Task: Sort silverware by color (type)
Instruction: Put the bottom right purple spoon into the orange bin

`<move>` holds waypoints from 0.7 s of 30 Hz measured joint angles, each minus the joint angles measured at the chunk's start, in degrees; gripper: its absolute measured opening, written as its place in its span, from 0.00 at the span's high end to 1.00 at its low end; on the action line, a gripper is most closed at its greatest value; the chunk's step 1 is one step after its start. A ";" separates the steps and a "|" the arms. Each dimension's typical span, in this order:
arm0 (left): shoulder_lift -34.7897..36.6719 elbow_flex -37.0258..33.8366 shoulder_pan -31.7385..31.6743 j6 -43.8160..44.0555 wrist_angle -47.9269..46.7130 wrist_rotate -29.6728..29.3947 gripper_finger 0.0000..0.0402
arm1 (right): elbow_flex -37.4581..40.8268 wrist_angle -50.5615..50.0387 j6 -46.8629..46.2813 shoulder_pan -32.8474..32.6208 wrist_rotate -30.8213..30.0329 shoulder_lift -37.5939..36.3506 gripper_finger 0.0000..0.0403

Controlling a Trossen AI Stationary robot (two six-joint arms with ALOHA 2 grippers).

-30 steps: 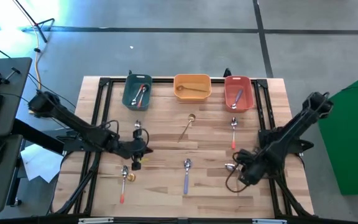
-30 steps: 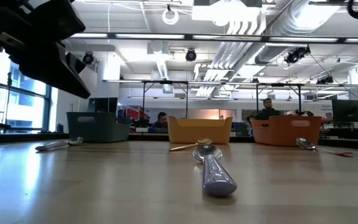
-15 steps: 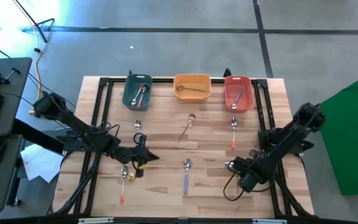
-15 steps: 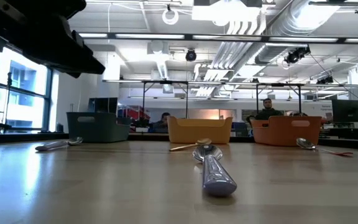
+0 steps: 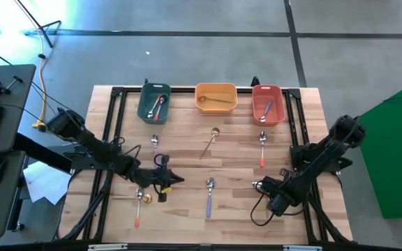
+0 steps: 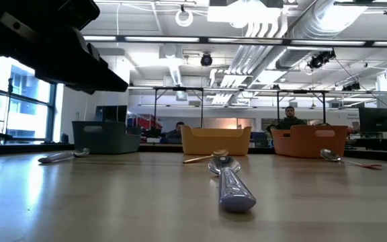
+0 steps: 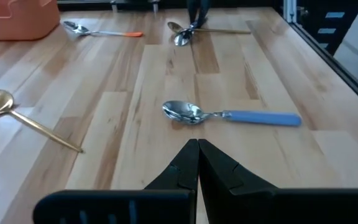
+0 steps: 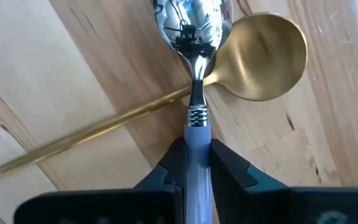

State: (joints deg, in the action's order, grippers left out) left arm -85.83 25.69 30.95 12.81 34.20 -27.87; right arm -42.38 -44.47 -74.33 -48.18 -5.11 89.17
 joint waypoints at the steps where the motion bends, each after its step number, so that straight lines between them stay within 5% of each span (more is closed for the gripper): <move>1: -0.05 0.00 0.13 0.01 -0.01 0.01 1.00 | 0.02 0.04 -0.21 0.02 0.50 -0.42 0.93; 13: 2.90 0.00 -0.08 -5.79 -0.24 -2.08 1.00 | -8.92 -10.70 -1.59 2.12 -3.90 -7.84 0.93; 21: 2.92 0.00 -4.75 -7.99 0.17 -4.35 1.00 | -17.85 -25.26 13.86 23.06 -13.48 -8.17 0.92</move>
State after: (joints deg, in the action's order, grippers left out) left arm -82.91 25.69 26.20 4.81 34.36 -32.22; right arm -60.22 -69.73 -60.47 -25.12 -18.59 80.99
